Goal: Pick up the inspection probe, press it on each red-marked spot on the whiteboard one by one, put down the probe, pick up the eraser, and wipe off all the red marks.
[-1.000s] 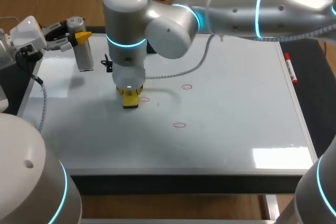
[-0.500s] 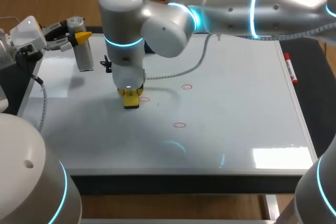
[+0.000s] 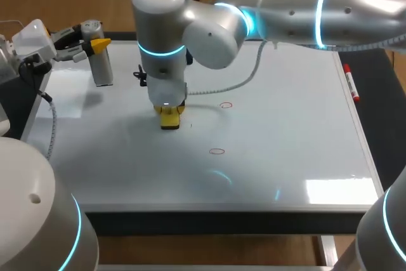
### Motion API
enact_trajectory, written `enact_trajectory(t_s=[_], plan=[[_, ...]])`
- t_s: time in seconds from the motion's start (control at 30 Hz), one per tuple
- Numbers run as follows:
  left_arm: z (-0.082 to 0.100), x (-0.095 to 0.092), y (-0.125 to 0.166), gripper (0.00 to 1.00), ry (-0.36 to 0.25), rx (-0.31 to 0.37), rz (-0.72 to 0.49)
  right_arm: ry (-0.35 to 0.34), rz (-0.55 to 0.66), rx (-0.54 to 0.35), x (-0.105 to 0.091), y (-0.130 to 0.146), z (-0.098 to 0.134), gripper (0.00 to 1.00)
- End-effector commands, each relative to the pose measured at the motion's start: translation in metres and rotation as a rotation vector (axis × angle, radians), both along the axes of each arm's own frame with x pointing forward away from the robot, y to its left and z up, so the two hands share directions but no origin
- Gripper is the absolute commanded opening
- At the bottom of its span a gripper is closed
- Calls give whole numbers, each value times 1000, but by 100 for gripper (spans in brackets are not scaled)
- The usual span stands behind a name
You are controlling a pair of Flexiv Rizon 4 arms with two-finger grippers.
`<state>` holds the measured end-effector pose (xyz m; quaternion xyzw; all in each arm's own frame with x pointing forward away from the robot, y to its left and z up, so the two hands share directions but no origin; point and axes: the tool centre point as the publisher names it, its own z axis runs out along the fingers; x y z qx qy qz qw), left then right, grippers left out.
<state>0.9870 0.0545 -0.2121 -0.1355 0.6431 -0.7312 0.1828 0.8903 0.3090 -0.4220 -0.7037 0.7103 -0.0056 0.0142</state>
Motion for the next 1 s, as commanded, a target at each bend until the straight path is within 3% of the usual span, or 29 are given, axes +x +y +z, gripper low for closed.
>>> enact_trajectory(t_s=[0.03, 0.37, 1.0], plan=[[1, -1, 0, 0, -1, -1, 1, -10, -8, 5, -2, -18, 1, 0], [1, -1, 0, 0, -1, -1, 1, -20, -46, 5, 4, -41, 6, 0], [1, -1, 0, 0, -1, -1, 1, -46, -36, 10, 15, -53, 23, 0]])
